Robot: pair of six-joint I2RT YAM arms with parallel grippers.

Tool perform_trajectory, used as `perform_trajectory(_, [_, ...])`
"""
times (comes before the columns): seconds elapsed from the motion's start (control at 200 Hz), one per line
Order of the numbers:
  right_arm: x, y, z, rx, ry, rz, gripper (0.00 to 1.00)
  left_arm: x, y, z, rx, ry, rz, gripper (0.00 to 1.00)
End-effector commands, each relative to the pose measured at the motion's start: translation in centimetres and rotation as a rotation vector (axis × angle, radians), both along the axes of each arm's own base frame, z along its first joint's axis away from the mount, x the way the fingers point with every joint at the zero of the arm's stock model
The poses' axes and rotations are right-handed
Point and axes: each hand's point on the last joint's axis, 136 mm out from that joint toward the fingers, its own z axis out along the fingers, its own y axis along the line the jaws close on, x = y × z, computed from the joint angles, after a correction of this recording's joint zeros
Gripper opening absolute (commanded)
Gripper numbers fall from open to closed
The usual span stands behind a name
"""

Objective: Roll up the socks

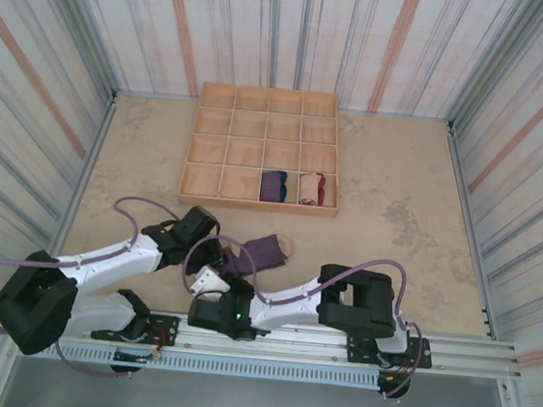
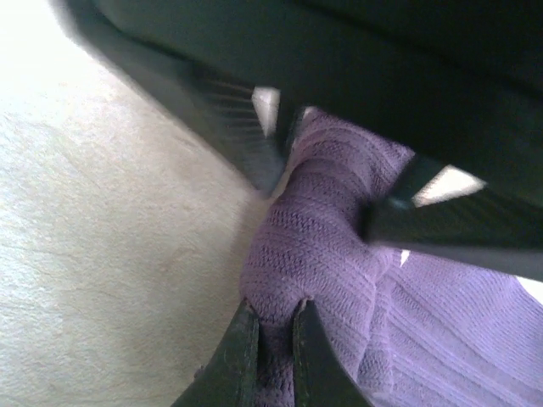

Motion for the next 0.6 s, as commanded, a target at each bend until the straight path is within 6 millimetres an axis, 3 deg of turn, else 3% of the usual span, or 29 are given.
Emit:
perform_trajectory(0.0, [-0.9, -3.0, -5.3, -0.056, 0.208, -0.005, 0.0, -1.5, 0.9, 0.0, 0.009, 0.039, -0.025, 0.6])
perform_trajectory(0.065, [-0.9, -3.2, -5.5, -0.022, 0.256, -0.01, 0.0, -1.5, 1.2, 0.2, 0.006, 0.036, -0.015, 0.7])
perform_trajectory(0.19, [-0.7, -3.9, -6.3, 0.029, 0.355, -0.037, 0.0, -1.5, 2.1, 0.5, -0.005, 0.031, 0.005, 0.77])
perform_trajectory(0.596, [-0.1, -5.2, -7.1, 0.093, 0.45, -0.078, 0.0, -2.1, 3.4, -1.0, -0.02, 0.07, 0.053, 0.8])
